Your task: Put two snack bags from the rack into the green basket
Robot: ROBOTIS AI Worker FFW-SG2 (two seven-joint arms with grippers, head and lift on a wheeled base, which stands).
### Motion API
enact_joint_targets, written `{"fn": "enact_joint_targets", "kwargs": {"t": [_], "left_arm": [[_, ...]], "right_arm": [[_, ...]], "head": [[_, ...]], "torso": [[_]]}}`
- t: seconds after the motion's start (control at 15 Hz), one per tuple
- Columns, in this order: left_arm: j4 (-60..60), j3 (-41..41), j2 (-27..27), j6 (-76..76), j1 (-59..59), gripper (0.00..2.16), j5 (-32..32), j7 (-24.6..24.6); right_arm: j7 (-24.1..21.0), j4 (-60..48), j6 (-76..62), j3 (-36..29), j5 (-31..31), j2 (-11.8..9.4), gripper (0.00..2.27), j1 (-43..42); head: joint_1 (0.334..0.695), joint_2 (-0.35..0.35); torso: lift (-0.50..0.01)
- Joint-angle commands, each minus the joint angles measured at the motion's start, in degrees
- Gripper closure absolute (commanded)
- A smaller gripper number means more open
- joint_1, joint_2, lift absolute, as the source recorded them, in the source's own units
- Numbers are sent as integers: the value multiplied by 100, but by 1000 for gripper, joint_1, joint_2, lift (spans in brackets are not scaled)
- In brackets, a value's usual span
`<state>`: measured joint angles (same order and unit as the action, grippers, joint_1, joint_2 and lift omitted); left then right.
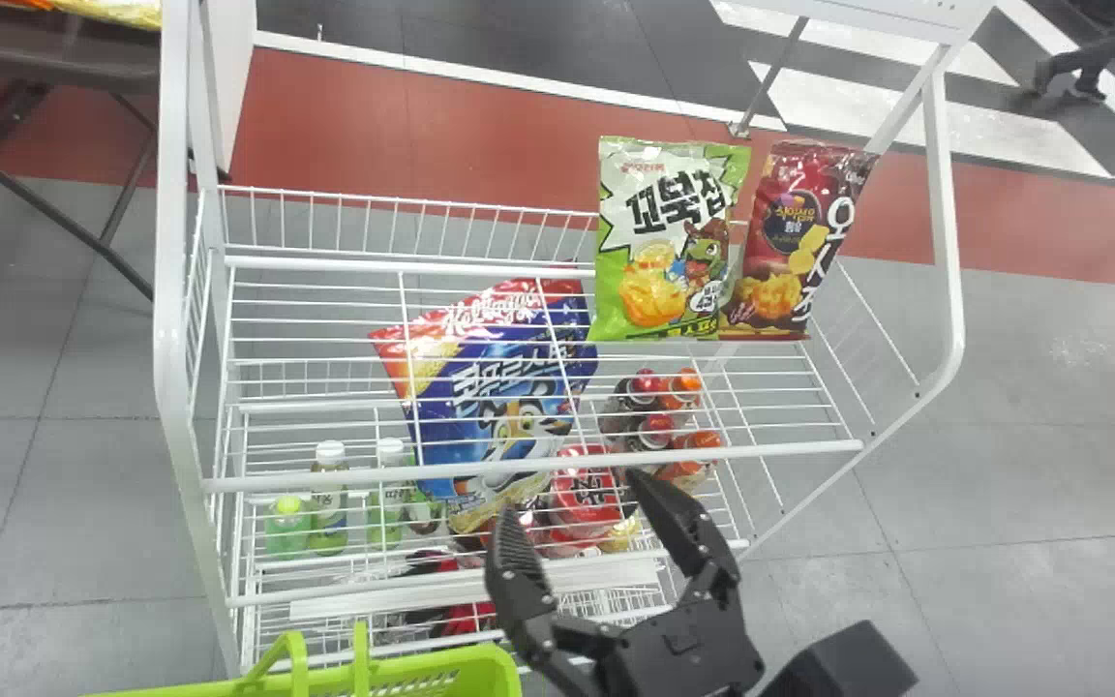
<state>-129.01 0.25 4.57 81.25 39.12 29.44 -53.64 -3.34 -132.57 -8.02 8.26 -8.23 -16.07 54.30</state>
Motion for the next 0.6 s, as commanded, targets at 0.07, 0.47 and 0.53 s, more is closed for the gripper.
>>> {"fn": "enact_joint_targets", "kwargs": {"t": [0.07,0.47,0.53], "left_arm": [[51,10,0,-96,26,1517,0,-32],[34,107,-9,-166,140,1517,9,-94],[25,133,-9,-149,158,1517,18,-94]], "right_arm": [[220,82,-64,-360,-477,78,26,45],[211,187,-380,-299,-477,95,33,54],[211,196,-398,-281,-477,95,33,54]], "head": [[695,-350],[695,-350],[695,-350]], "torso": [[-7],[-7],[-7]]}}
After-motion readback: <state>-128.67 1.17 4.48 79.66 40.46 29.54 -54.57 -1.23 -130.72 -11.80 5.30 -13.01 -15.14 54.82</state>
